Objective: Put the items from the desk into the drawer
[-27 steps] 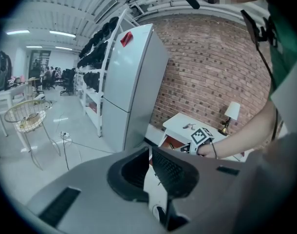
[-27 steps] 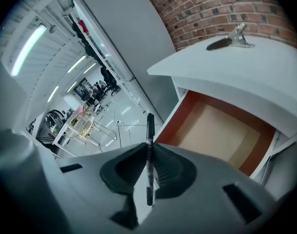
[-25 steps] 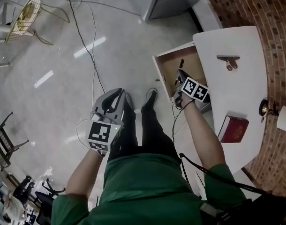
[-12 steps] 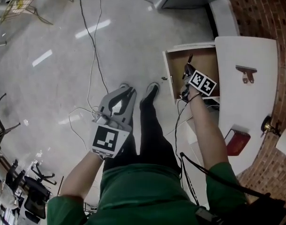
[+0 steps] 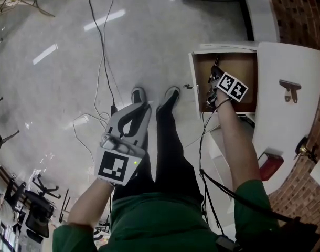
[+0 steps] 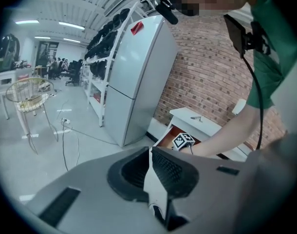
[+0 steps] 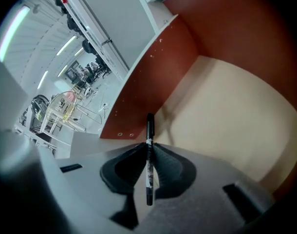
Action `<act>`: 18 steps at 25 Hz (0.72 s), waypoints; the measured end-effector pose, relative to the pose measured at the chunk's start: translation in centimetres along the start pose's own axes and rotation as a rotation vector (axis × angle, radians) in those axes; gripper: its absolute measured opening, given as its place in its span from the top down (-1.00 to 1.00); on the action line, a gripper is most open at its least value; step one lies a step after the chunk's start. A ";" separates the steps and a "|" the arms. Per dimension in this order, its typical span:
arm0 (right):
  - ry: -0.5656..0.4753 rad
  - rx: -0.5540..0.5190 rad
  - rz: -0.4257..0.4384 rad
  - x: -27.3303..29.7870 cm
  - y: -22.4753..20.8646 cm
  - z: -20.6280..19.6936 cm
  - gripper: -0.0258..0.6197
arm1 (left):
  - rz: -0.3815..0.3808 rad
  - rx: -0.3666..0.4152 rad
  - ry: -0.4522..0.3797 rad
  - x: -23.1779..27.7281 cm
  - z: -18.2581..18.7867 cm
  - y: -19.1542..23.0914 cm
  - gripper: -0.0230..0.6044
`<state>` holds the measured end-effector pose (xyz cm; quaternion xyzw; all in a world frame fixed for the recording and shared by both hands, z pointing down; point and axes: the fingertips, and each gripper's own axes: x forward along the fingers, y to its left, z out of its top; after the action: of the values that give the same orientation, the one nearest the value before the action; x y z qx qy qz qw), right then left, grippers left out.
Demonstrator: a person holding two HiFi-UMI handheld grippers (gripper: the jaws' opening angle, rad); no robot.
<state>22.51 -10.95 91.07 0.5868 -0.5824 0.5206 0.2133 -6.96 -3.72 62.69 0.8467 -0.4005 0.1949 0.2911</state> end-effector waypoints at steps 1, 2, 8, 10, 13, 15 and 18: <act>0.001 0.003 -0.003 0.5 -0.1 -0.1 0.78 | 0.004 -0.007 0.001 0.2 -0.3 0.3 0.88; 0.002 0.006 -0.002 1.0 -0.2 -0.1 0.78 | 0.008 -0.015 0.004 0.4 -0.6 0.6 0.88; 0.071 -0.051 -0.018 3.8 -0.2 -0.2 0.77 | 0.029 -0.070 0.003 1.1 -1.3 2.2 0.88; 0.092 -0.068 -0.022 4.5 -0.3 -0.4 0.77 | 0.036 -0.082 0.000 1.2 -1.4 2.6 0.88; 0.108 -0.078 -0.017 5.0 -0.4 -0.5 0.76 | 0.036 -0.094 0.000 1.5 -1.6 2.7 0.88; 0.112 -0.068 -0.010 5.2 -0.3 -0.4 0.76 | 0.031 -0.114 0.001 1.7 -1.6 2.8 0.88; 0.119 -0.044 0.026 5.3 0.1 -0.5 0.75 | 0.027 -0.128 -0.008 1.8 -1.2 3.0 0.88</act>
<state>21.06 -13.03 95.72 0.5424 -0.5876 0.5444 0.2533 -8.32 -5.48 65.62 0.8216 -0.4246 0.1697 0.3404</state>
